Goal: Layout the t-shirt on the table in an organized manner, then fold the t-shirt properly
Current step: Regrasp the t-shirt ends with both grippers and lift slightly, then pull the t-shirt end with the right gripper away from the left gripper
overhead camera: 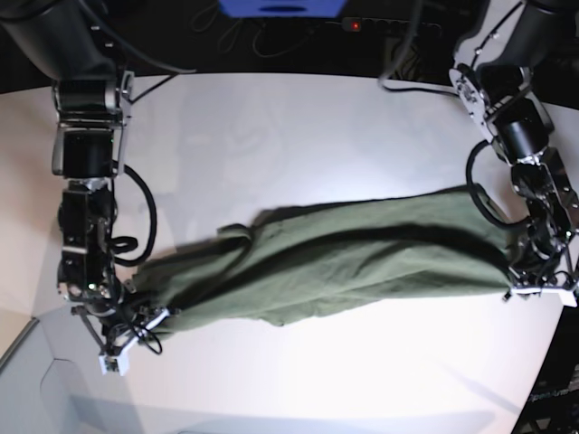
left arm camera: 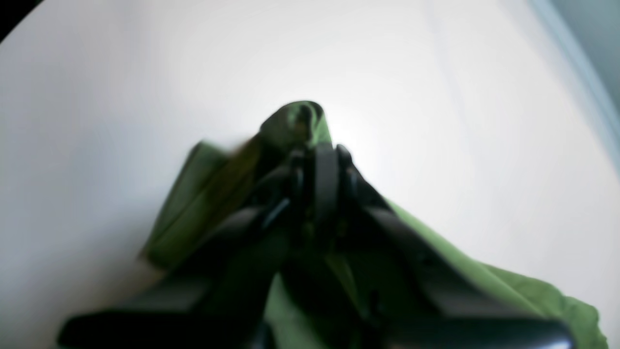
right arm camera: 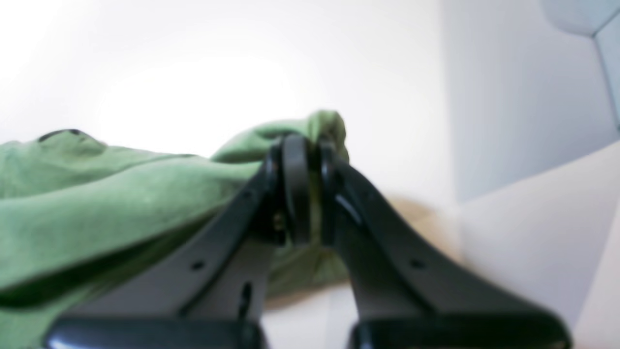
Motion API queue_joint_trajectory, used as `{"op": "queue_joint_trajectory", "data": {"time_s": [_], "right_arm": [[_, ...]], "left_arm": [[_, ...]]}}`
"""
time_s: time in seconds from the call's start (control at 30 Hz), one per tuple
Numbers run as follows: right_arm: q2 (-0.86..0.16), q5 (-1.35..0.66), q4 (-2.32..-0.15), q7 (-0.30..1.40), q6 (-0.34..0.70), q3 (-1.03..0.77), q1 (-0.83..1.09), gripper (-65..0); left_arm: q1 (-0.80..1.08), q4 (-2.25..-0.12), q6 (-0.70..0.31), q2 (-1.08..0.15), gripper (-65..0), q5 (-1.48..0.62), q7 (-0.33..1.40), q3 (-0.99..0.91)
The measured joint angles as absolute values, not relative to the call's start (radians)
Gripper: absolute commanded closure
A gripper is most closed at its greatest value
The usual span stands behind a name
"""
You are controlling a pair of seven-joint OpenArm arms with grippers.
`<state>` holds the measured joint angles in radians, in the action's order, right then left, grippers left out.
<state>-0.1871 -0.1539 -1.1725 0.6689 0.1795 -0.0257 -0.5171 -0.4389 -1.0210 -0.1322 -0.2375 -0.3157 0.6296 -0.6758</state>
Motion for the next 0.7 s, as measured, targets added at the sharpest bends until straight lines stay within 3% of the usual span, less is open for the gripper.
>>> {"op": "queue_joint_trajectory", "data": {"time_s": [0.1, 0.23, 0.43, 0.57, 0.7], "right_arm": [[-0.192, -0.152, -1.172, 0.673, 0.180, -0.026, -0.509, -12.3], [-0.211, -0.150, -1.184, 0.676, 0.179, -0.028, -0.481, -24.9], [-0.220, -0.149, -1.452, 0.694, 0.178, -0.098, -0.308, -30.7], [-0.215, -0.159, -1.625, 0.695, 0.178, -0.097, -0.165, -30.7], [-0.186, -0.151, -1.686, 0.705, 0.179, -0.099, -0.047, -30.7]], "left_arm": [[-0.441, -1.021, -0.132, -0.241, -5.0, -0.311, 0.628, -0.641], [-0.440, -1.021, -0.132, -0.241, -19.2, -0.311, 0.631, -0.612], [-0.381, -1.140, -0.131, -0.234, -43.3, -0.311, 0.709, -0.613], [-0.230, -1.376, -0.138, -0.233, -45.7, -0.381, 0.752, -0.615], [-0.044, -1.404, -0.135, -0.209, -45.7, -0.455, 0.699, -0.607]]}}
